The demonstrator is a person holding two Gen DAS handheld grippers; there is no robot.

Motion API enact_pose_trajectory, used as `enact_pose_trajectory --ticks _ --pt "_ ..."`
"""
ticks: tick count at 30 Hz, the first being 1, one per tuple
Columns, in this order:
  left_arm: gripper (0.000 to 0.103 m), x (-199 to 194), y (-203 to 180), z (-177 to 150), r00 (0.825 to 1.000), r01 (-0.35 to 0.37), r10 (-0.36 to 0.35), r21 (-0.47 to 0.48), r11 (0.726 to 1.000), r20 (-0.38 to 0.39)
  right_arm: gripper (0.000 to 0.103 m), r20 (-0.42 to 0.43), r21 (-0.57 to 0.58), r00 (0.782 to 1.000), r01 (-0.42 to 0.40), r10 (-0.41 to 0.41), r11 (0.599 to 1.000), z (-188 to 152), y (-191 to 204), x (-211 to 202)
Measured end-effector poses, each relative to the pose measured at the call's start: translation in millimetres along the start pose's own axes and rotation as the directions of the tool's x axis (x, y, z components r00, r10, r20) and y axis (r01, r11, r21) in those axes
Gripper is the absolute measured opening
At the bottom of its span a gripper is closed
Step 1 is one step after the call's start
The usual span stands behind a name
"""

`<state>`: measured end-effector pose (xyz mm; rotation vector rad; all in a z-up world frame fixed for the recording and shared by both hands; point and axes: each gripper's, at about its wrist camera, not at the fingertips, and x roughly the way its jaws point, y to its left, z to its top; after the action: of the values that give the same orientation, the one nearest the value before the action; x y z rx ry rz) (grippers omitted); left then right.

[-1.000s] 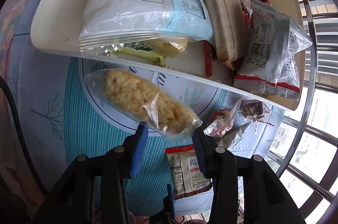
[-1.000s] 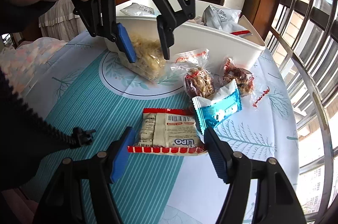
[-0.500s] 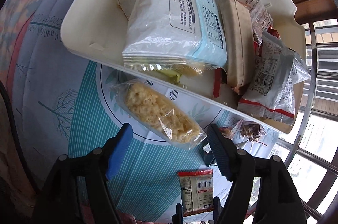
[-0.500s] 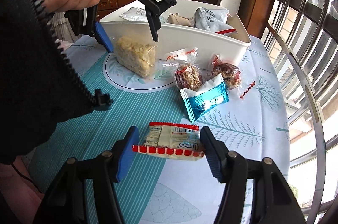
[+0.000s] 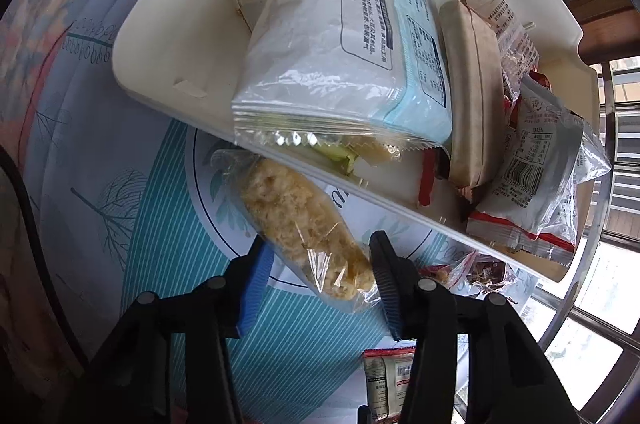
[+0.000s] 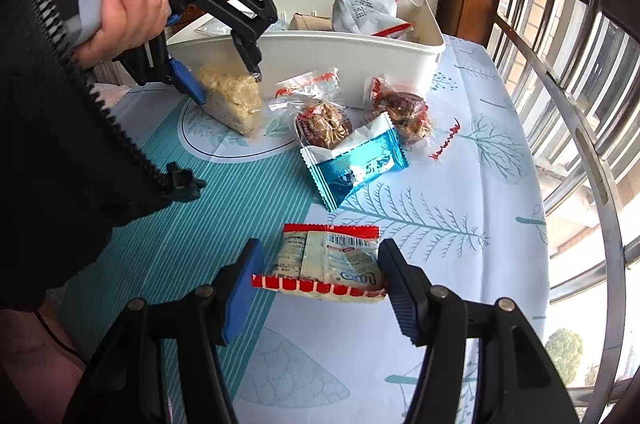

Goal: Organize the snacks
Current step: 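Lift the puffs bag with left tool while right tool grasps the red-edged Lipo packet, then carry both snacks over the tray and open both tools to drop them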

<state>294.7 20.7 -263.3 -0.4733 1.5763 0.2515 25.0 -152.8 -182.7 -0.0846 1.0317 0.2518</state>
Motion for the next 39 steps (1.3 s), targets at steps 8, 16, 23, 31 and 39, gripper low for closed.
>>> enact_pose_trajectory --ticks 8,16,23,31,39 --pt "0.035 -10.4 7.4 -24.8 0.999 0.014 -0.014 -0.001 1.0 -0.052 0.059 -0.025 0.094 0.999 -0.035 0.038 0.995 9.3 -22.5 -3.7" --pt "0.035 -48.3 17.4 -45.6 0.995 0.08 -0.079 0.004 0.997 -0.054 0.059 0.007 0.092 1.0 -0.025 0.025 0.995 26.7 -30.7 -27.4" --pt "0.035 -92.8 19.9 -49.4 0.993 0.12 -0.121 0.039 0.992 0.001 0.059 0.068 0.063 0.998 -0.013 0.009 0.998 49.7 -29.5 -54.0" --pt "0.035 -134.0 12.6 -37.8 0.979 0.166 -0.177 0.113 0.98 0.1 0.059 0.167 0.023 0.986 -0.024 0.02 0.999 87.1 -26.3 -78.9" --pt "0.035 -165.2 3.2 -25.2 0.948 0.153 -0.208 0.228 0.962 0.241 0.059 0.253 0.009 0.967 -0.034 0.03 0.999 126.0 -19.5 -81.1"
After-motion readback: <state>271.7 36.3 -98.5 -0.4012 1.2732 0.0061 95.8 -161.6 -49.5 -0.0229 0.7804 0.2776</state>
